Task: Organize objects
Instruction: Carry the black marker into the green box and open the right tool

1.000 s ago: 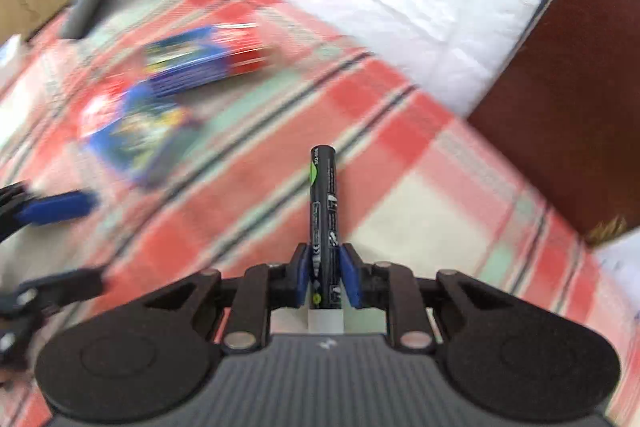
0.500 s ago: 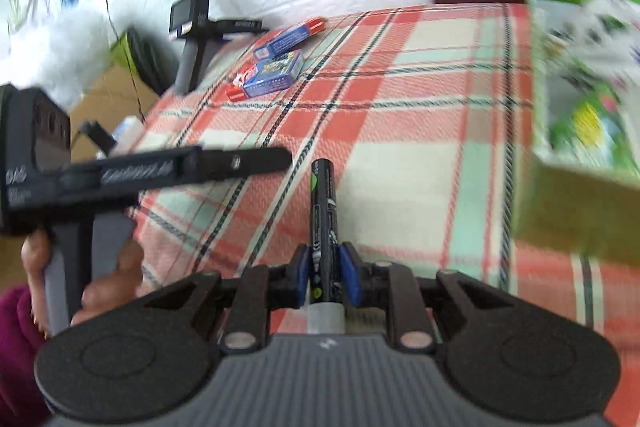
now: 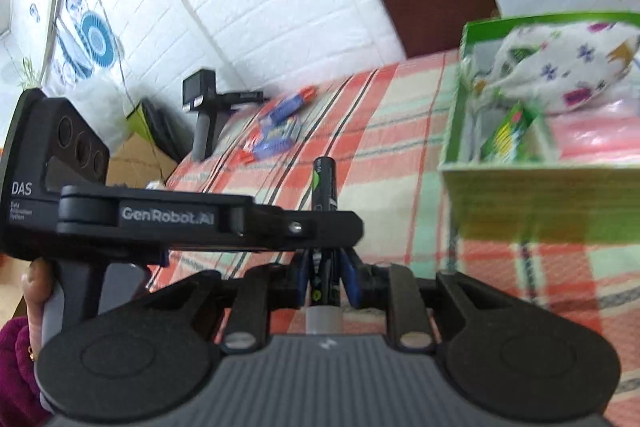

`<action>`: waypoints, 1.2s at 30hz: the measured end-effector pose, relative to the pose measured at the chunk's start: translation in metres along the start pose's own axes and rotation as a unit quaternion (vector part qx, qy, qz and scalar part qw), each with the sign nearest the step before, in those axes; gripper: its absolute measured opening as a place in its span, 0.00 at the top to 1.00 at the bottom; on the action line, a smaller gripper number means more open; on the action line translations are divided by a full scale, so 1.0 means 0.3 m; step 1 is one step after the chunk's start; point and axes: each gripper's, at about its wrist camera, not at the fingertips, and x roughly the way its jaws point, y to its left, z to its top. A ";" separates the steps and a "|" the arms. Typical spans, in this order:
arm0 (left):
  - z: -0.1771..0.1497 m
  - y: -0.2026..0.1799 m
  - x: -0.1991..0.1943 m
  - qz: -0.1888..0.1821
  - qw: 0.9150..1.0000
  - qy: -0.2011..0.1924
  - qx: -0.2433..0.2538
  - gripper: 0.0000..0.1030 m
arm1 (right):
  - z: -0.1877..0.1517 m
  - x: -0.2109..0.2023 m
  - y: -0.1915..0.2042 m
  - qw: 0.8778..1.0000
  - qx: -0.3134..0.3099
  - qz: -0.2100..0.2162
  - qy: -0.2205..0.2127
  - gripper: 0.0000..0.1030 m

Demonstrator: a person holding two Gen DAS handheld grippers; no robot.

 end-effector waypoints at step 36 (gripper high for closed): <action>0.218 -0.195 0.126 0.056 0.990 -0.073 0.103 0.51 | 0.192 -0.222 -0.331 0.965 0.045 -0.162 -0.203 0.53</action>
